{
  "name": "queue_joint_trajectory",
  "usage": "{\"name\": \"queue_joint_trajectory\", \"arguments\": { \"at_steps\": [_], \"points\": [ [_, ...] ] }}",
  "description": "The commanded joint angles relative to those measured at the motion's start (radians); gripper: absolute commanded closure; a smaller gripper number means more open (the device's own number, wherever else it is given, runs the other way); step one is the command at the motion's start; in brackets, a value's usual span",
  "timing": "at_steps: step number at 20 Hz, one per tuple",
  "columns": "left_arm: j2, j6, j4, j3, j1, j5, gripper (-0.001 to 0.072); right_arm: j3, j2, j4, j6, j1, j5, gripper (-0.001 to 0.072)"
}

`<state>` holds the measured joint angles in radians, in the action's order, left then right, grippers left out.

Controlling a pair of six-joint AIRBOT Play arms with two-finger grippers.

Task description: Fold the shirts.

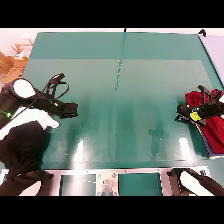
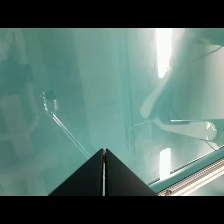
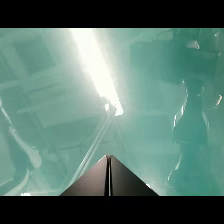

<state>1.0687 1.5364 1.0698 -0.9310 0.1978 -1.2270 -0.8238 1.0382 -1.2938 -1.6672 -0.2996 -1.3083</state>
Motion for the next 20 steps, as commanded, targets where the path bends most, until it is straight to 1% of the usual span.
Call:
{"name": "queue_joint_trajectory", "arguments": {
  "at_steps": [1, 2, 4, 6, 8, 9, 10, 11, 12, 14, 15, 17, 20],
  "points": [
    [-0.001, -0.001, 0.001, 0.000, 0.000, -0.003, 0.0684, 0.000, -0.001, 0.000, 0.000, 0.000, 0.000, 0.0701],
    [-0.001, -0.002, 0.001, 0.000, 0.001, -0.004, 0.0684, 0.000, -0.001, 0.000, 0.000, 0.000, 0.000, 0.0701],
    [-0.001, -0.031, 0.004, 0.000, 0.000, -0.004, 0.0684, 0.000, -0.001, 0.000, 0.000, 0.000, 0.000, 0.0701],
    [-0.001, -0.037, 0.034, 0.000, 0.000, 0.002, 0.0684, 0.000, -0.001, 0.000, 0.000, 0.000, 0.000, 0.0701],
    [-0.001, -0.037, 0.132, 0.000, 0.000, 0.032, 0.0684, 0.000, -0.001, 0.000, 0.000, 0.000, 0.000, 0.0701],
    [-0.001, -0.031, 0.209, 0.000, 0.000, 0.054, 0.0682, 0.000, -0.001, 0.000, 0.000, 0.000, 0.000, 0.0701],
    [-0.001, -0.018, 0.288, 0.000, 0.000, 0.077, 0.0520, 0.000, -0.001, 0.000, 0.000, 0.000, 0.000, 0.0701],
    [-0.001, -0.014, 0.373, 0.000, 0.000, 0.103, 0.0091, 0.000, -0.001, 0.000, 0.000, 0.000, 0.000, 0.0701],
    [-0.001, 0.009, 0.489, 0.000, 0.000, 0.131, -0.0002, 0.000, -0.001, 0.000, 0.000, 0.000, 0.000, 0.0701],
    [0.000, 0.022, 0.707, 0.006, -0.007, 0.181, -0.0013, 0.000, -0.001, 0.000, 0.000, 0.000, 0.000, 0.0701],
    [0.003, 0.035, 0.779, 0.020, -0.028, 0.203, -0.0013, 0.000, -0.001, 0.000, 0.000, 0.000, 0.000, 0.0701],
    [0.044, 0.033, 0.812, 0.041, -0.096, 0.188, -0.0013, 0.000, -0.001, 0.000, 0.000, 0.000, 0.000, 0.0701],
    [0.139, 0.026, 0.812, 0.074, -0.199, 0.184, -0.0013, 0.000, -0.001, 0.001, 0.000, 0.000, 0.000, 0.0701]
  ]
}}
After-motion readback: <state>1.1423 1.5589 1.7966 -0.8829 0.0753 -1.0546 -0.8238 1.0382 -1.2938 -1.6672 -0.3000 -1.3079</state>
